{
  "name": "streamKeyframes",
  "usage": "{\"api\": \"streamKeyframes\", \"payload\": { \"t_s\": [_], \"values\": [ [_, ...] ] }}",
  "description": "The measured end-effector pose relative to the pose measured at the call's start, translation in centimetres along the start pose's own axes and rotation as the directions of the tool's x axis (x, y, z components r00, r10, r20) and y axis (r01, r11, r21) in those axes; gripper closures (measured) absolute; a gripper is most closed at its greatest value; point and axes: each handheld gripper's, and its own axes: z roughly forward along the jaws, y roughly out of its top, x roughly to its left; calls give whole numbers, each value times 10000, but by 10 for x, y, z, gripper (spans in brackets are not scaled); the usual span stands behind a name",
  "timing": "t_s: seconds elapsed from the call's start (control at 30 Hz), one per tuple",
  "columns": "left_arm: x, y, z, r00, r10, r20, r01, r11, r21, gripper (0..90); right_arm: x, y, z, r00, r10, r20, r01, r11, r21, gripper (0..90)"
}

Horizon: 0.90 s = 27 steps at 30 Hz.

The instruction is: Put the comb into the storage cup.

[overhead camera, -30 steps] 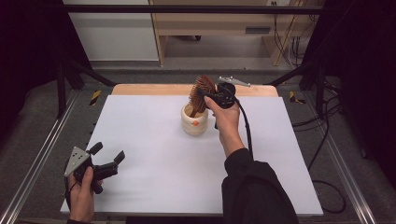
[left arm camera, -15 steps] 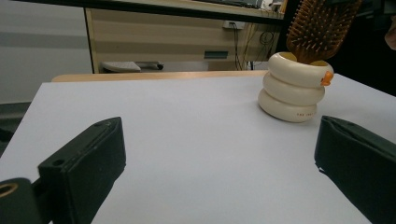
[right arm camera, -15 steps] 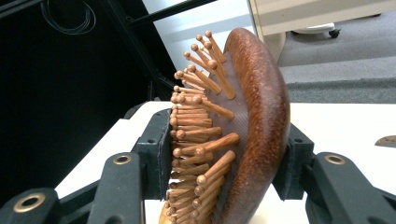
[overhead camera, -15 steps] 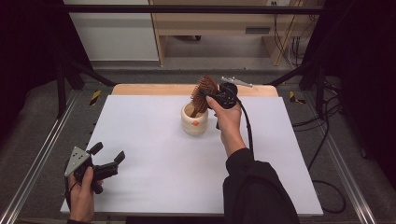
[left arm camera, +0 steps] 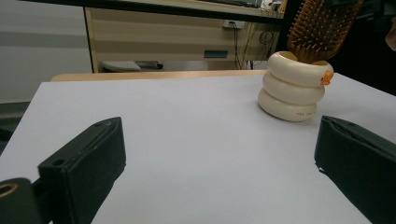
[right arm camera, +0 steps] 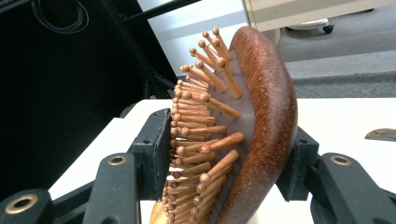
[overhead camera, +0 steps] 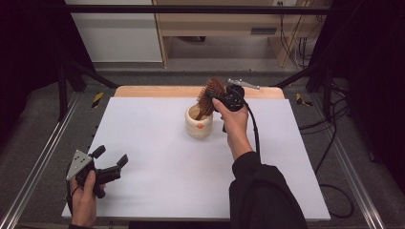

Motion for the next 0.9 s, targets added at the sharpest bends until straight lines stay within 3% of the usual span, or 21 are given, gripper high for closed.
{"api": "streamKeyframes", "payload": {
  "t_s": [0.4, 0.67, 0.9],
  "values": [
    [0, 0, 1, 10000, -4, 16, 4, 10000, 54, 20, -5, -2, -1, 9997, 109, 207, -110, 9999, 33, 424],
    [-1, 0, 1, 10000, 9, 36, -9, 10000, 75, 21, -7, -4, -1, 9996, 271, 96, -271, 9996, 17, 408],
    [-1, -1, 1, 10000, 13, 35, -13, 10000, 97, 21, -4, -3, -1, 9997, 241, -36, -240, 9997, 82, 311]
  ]
}}
